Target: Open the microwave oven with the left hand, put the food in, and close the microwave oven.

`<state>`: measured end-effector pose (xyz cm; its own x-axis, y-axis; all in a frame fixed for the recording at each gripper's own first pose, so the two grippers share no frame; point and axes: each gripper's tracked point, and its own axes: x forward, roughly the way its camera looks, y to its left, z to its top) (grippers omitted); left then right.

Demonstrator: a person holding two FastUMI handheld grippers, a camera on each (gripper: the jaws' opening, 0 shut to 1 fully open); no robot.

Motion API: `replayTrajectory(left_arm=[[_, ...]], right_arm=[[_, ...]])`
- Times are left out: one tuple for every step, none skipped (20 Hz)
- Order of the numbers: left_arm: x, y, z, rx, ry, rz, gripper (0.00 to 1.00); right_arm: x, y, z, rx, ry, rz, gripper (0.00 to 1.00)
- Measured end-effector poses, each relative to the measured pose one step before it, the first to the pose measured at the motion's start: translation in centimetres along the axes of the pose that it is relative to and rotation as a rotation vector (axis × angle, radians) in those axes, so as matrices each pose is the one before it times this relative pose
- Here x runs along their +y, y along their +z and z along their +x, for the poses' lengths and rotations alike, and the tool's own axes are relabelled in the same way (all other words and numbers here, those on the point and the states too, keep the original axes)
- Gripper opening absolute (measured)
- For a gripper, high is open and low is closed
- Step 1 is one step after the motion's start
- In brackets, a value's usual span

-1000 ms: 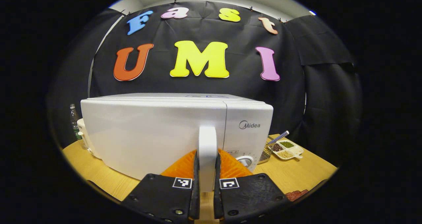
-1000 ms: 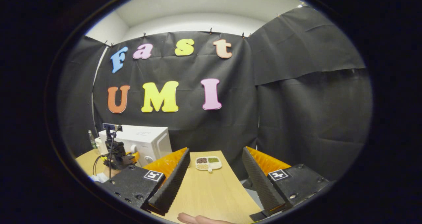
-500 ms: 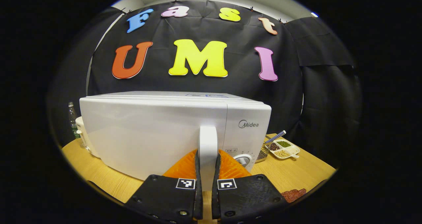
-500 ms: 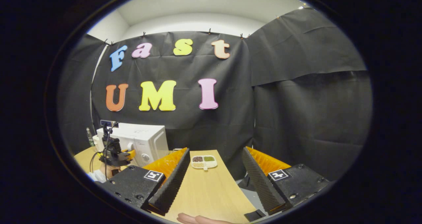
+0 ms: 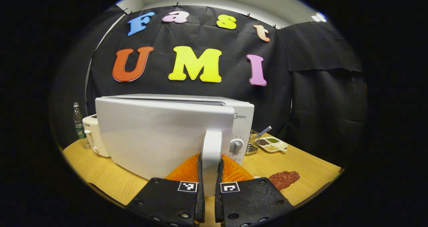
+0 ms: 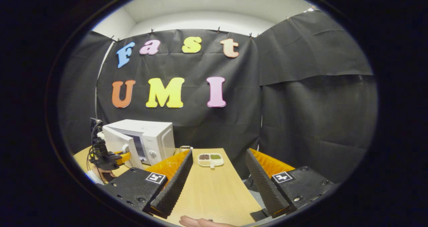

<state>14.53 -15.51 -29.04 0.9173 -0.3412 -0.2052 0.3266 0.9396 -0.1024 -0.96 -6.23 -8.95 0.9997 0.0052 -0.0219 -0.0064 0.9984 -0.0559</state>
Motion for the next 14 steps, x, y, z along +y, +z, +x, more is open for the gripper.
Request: replayTrajectory(left_arm=[[0.297, 0.034, -0.94, 0.00085, -0.01119, -0.00203, 0.12], [0.288, 0.084, -1.094, -0.00516, -0.00548, 0.00557, 0.11], [0.215, -0.006, -0.869, -0.00359, -0.00252, 0.01287, 0.11], [0.402, -0.118, -0.881, -0.00232, 0.0009, 0.00591, 0.11], [0.347, -0.17, -0.927, -0.0008, 0.00031, 0.00144, 0.11], [0.485, -0.128, -0.978, -0.00174, 0.003, -0.00217, 0.11], [0.358, -0.035, -0.838, -0.00153, 0.00358, -0.00108, 0.11], [0.47, -0.064, -0.9, -0.00585, 0.00331, -0.00246, 0.11], [0.482, -0.13, -1.258, 0.00406, 0.00865, -0.00292, 0.17], [0.737, -0.119, -1.121, -0.00104, 0.008, 0.00266, 0.17], [0.832, -0.033, -1.033, -0.003, 0.0112, -0.00141, 0.17], [0.994, -0.059, -1.202, -0.00015, 0.01192, -0.0083, 0.17], [0.909, -0.16, -1.489, 0.00505, 0.00938, -0.01688, 0.21], [0.967, -0.076, -1.663, 0.0023, 0.00575, -0.01648, 0.24]], right_arm=[[0.425, -0.253, -0.262, 0.00394, 0.00474, -0.00026, 1.0], [0.346, -0.075, -0.341, 0.00222, 0.00368, 0.00192, 1.0], [0.312, -0.219, -0.406, 0.00238, 0.00459, 0.00045, 1.0], [0.261, -0.22, -0.274, 0.00451, 0.00601, -0.00394, 1.0], [0.244, -0.258, -0.235, 0.00311, 0.00448, -0.00548, 1.0], [0.129, -0.031, -0.31, -0.00022, 0.00184, -0.00422, 1.0], [0.07, -0.056, -0.225, -0.00091, 0.00207, -0.00394, 1.0], [0.062, -0.037, -0.183, -0.00092, 0.00219, -0.00256, 1.0], [0.015, -0.089, -0.124, -0.00003, 0.00101, -0.00053, 1.0], [-0.001, 0.037, -0.093, 0.00063, 0.00077, 0.00286, 1.0], [0.014, -0.085, -0.057, 0.00065, 0.00145, 0.0035, 1.0], [0.041, -0.07, -0.064, 0.00139, 0.00172, 0.00342, 1.0], [-0.008, -0.275, -0.045, 0.00855, 0.00118, 0.00567, 1.0], [0.187, -0.31, -0.221, 0.01241, 0.008, 0.00853, 1.0]])
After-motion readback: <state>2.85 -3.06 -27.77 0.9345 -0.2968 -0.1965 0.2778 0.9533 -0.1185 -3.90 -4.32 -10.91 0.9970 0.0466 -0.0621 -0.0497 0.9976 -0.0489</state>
